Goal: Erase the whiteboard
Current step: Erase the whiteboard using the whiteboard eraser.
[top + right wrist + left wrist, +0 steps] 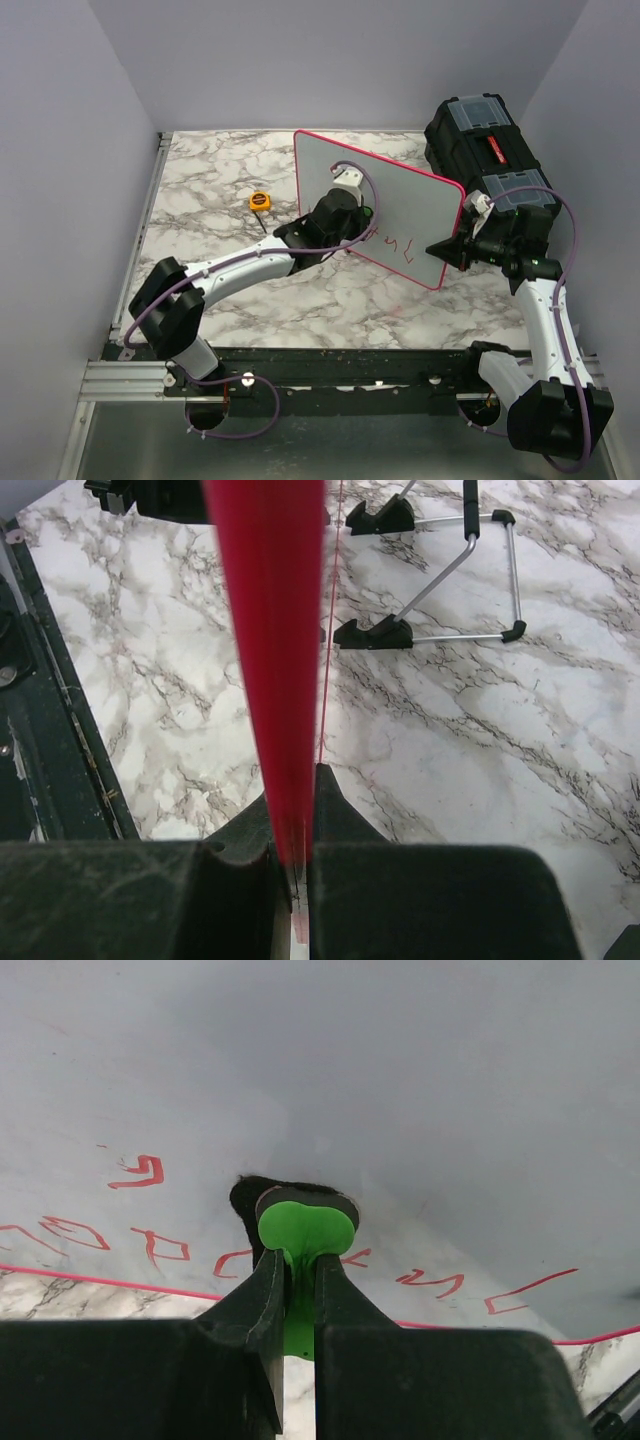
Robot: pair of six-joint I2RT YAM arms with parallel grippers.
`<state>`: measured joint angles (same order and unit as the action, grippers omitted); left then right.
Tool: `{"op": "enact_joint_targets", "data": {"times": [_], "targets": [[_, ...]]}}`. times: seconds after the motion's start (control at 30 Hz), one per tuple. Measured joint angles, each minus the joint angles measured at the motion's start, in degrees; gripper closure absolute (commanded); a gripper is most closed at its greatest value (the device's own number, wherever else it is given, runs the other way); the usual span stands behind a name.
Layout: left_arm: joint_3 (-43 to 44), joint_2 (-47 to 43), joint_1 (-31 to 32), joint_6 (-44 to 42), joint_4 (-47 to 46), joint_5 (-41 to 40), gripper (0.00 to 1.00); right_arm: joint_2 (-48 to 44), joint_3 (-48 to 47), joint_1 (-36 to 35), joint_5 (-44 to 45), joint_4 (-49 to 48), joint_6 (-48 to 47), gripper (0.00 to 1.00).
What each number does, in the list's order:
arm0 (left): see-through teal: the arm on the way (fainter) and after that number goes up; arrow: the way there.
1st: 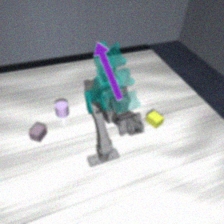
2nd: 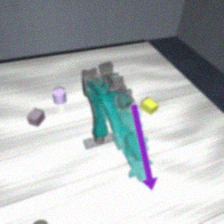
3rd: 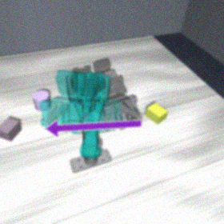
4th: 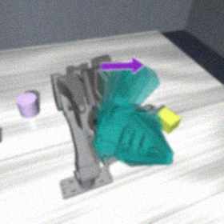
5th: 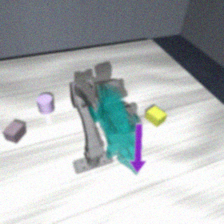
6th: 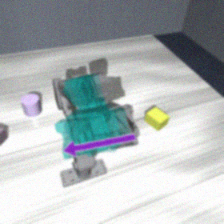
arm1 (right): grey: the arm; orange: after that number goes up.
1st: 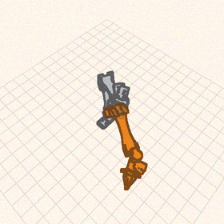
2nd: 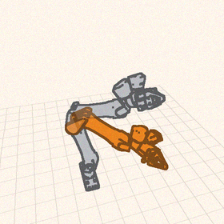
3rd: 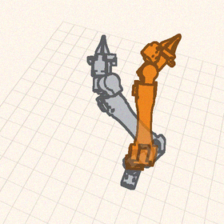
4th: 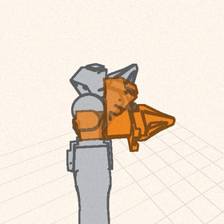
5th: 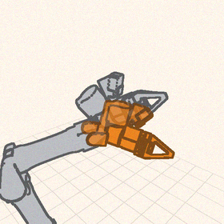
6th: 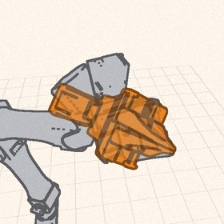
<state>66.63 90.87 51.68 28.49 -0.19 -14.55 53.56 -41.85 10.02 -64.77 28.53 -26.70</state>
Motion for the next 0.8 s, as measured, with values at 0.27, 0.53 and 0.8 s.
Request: {"op": "enact_joint_targets", "data": {"times": [0.27, 0.53, 0.8], "targets": [[-4.98, -0.94, -10.51, 0.33, -2.29, 2.99, 1.0, 0.02, 0.02, 0.0, 0.04, -0.31, -0.15, 1.0], [-5.25, -0.94, -17.86, -0.9, -2.54, 3.08, 1.0, 0.0, 0.0, 0.0, 0.0, -0.28, -1.03, 1.0], [-5.25, -1.44, -8.68, -0.17, -3.17, 1.68, 1.0, 0.07, 0.02, 0.0, 0.0, -0.17, -0.57, 0.99]]}}
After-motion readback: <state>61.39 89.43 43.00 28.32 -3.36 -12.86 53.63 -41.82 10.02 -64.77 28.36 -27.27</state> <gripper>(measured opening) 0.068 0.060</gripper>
